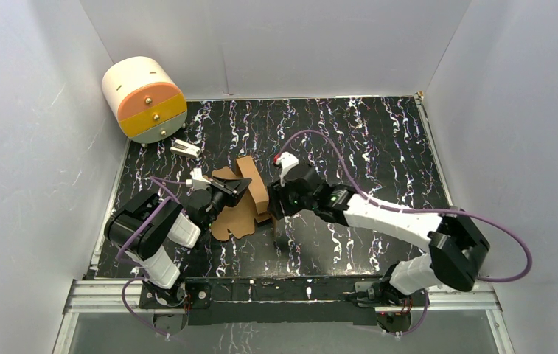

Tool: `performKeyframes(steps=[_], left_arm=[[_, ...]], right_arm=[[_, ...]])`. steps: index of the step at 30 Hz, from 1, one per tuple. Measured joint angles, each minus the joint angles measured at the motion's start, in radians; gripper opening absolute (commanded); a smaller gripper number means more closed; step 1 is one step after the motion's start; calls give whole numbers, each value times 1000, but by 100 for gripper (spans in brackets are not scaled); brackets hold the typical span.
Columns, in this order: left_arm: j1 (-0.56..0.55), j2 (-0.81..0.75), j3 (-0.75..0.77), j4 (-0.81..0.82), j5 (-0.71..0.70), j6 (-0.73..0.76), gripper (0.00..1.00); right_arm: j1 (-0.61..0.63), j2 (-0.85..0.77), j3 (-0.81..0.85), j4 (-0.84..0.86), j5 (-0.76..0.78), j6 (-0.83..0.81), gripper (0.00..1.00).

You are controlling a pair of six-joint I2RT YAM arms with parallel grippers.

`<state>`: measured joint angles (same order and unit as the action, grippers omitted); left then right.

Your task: Fold the paper box

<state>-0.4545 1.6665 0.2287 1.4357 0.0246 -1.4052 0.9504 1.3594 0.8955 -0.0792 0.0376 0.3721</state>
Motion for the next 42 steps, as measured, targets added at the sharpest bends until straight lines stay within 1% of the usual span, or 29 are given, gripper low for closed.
performKeyframes(steps=[2,5,6,10,12,15,18,19,22,24,27,33,42], left_arm=[[0,0,0,0,0,1,10],[0,0,0,0,0,4,12],[0,0,-1,0,-1,4,13],[0,-1,-9,0,-1,9,17],[0,-6,-14,0,-1,13,20],[0,-29,-27,-2,-2,24,27],[2,-52,-43,-4,-1,27,37],[3,-61,-50,-5,-1,27,40],[11,-98,-72,-12,-1,24,48],[15,-138,-87,-26,-1,20,51],[18,-194,-103,-51,-10,9,52],[27,-292,-145,-134,-48,-21,53],[39,-326,-146,-194,-77,-47,53]], right_arm=[[29,48,35,-57,37,10,60],[51,102,64,-121,74,18,55],[53,121,76,-142,87,18,52],[54,167,111,-198,131,10,33],[54,175,122,-212,142,-9,24],[54,182,140,-225,144,-50,15],[54,186,164,-237,143,-115,9],[53,186,164,-236,143,-117,8],[44,186,171,-238,126,-197,6],[29,186,172,-238,95,-252,5],[-16,186,178,-238,33,-343,4],[-142,186,182,-232,-147,-545,4],[-248,240,222,-212,-393,-748,4]])
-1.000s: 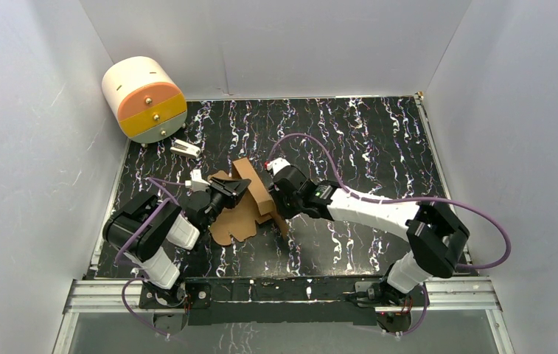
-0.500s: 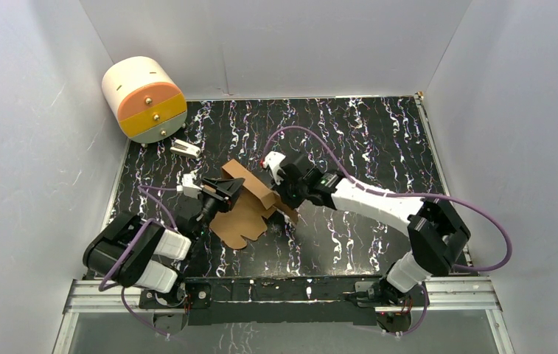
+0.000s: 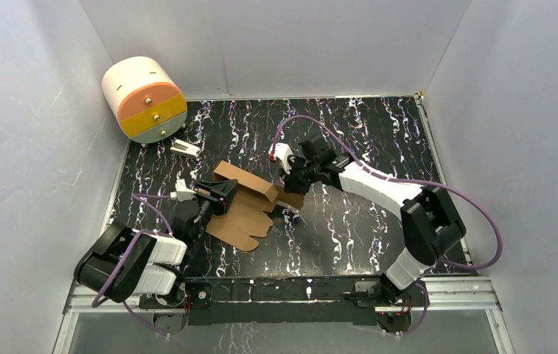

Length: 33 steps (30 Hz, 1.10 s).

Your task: Fold the paper box

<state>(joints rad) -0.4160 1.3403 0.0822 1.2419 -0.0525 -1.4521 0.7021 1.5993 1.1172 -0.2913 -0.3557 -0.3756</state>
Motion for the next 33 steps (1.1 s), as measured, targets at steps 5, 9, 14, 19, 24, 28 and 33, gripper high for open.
performKeyframes(steps=[5,9,14,19,24,28,33], left_arm=[[12,3,8,-17,-17,-8,53],[20,9,30,-19,-18,-8,50],[21,15,40,-19,-16,-15,44],[21,23,40,-19,-10,-22,32],[21,48,48,-20,-2,-29,16],[21,61,53,-21,8,-33,11],[21,61,53,-25,12,-33,8]], right_arm=[[-41,58,42,-12,-109,-90,5],[-53,88,71,-37,-143,-144,5],[-53,94,76,-68,-156,-184,7],[-50,96,96,-81,-149,-197,8],[-33,100,114,-100,-116,-202,7],[-15,122,129,-106,-70,-187,7],[8,145,145,-95,15,-98,8]])
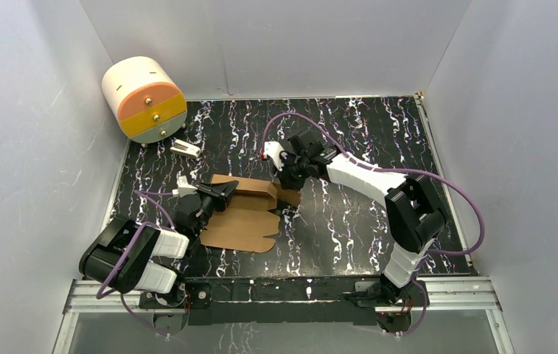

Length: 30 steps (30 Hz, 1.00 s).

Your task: Fold the paper box

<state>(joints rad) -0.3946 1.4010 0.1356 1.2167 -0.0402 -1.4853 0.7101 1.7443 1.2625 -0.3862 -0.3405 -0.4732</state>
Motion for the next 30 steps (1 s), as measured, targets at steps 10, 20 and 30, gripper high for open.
performKeyframes(steps=[10,20,30], left_arm=[[0,-2,0,1,3,-7,6],[-28,-11,0,10,-16,7,5],[-93,-2,-1,17,-41,37,5]], right_arm=[[58,10,28,21,217,284,10],[87,47,106,-33,363,544,13],[93,67,104,14,387,730,21]])
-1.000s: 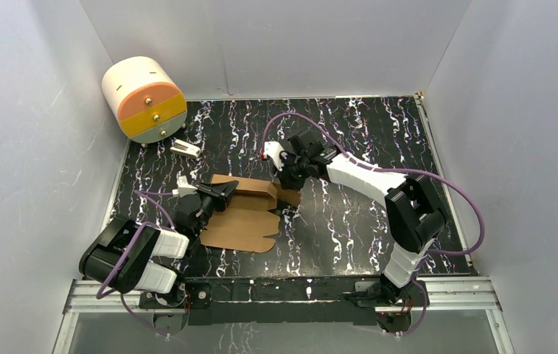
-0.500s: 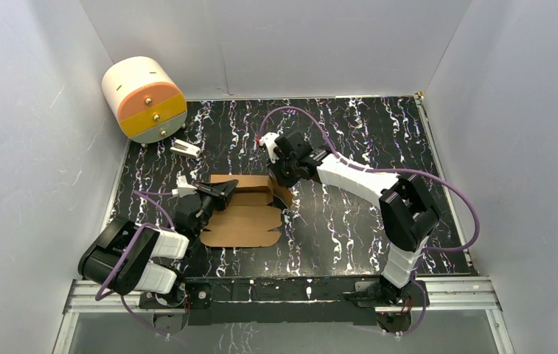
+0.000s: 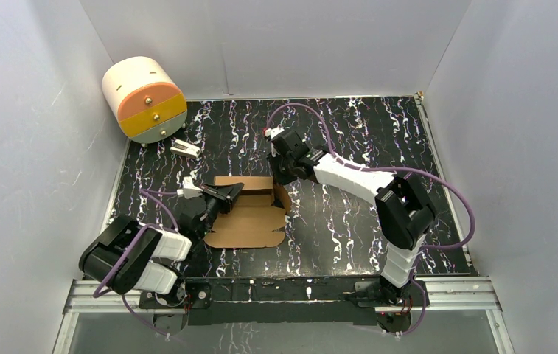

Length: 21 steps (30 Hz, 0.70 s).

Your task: Fold the paper box

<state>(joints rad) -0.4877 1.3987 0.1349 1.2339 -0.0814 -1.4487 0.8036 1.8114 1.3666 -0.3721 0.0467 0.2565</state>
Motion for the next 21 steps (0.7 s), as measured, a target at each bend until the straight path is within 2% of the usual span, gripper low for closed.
performKeyframes(steps=[7,13,18,21], left_arm=[[-10,8,-30,24,-35,24,4],[-16,11,-42,45,-55,54,4],[-16,23,-43,53,-61,61,4],[-16,24,-43,53,-61,61,4]], right_arm=[[2,-24,-106,121,-13,34,32],[3,-122,-163,152,-26,5,44],[-3,-272,-226,184,-39,-55,46],[-26,-353,-283,216,-25,-89,42]])
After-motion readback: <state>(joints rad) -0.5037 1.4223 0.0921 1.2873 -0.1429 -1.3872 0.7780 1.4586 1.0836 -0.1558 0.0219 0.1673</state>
